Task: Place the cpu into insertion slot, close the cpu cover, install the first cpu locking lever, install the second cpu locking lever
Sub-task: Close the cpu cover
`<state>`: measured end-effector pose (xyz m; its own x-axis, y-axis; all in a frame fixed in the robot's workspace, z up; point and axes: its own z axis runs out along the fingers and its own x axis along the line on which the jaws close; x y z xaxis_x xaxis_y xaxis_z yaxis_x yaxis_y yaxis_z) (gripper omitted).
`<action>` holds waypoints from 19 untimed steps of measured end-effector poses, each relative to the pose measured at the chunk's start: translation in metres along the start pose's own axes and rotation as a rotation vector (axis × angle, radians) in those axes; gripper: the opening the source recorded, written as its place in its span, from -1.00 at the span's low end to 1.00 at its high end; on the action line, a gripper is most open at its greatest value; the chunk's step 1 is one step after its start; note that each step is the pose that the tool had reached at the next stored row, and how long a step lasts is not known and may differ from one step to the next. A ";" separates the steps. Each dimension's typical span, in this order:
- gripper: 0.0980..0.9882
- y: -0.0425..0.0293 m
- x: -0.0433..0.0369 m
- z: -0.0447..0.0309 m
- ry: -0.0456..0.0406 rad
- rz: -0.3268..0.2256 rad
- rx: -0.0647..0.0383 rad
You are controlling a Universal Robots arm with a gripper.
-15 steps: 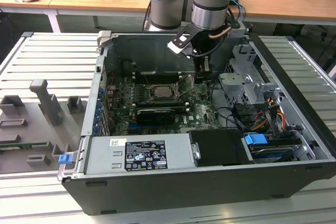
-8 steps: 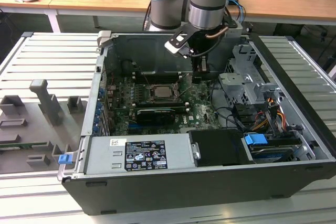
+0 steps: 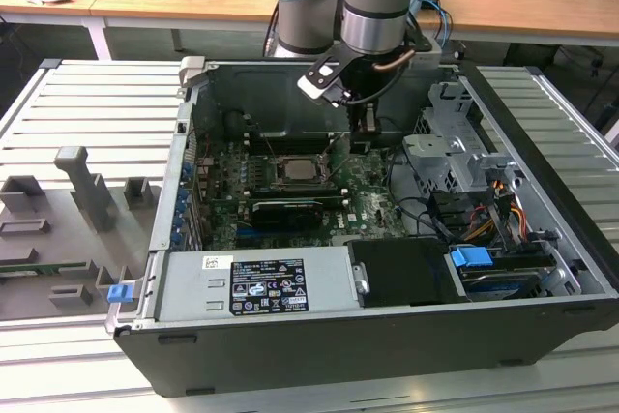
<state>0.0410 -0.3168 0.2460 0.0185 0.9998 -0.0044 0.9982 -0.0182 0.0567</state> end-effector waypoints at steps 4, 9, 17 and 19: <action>-0.98 -0.0020 0.0000 -0.0001 0.0000 0.000 0.000; -0.98 -0.0084 -0.0001 -0.0005 0.0000 0.000 0.000; -0.98 -0.0159 -0.0003 -0.0009 -0.0001 0.000 0.000; -0.98 -0.0170 -0.0003 -0.0009 0.0000 0.000 0.000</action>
<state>0.0240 -0.3168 0.2460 0.0185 0.9998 -0.0044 0.9982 -0.0182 0.0567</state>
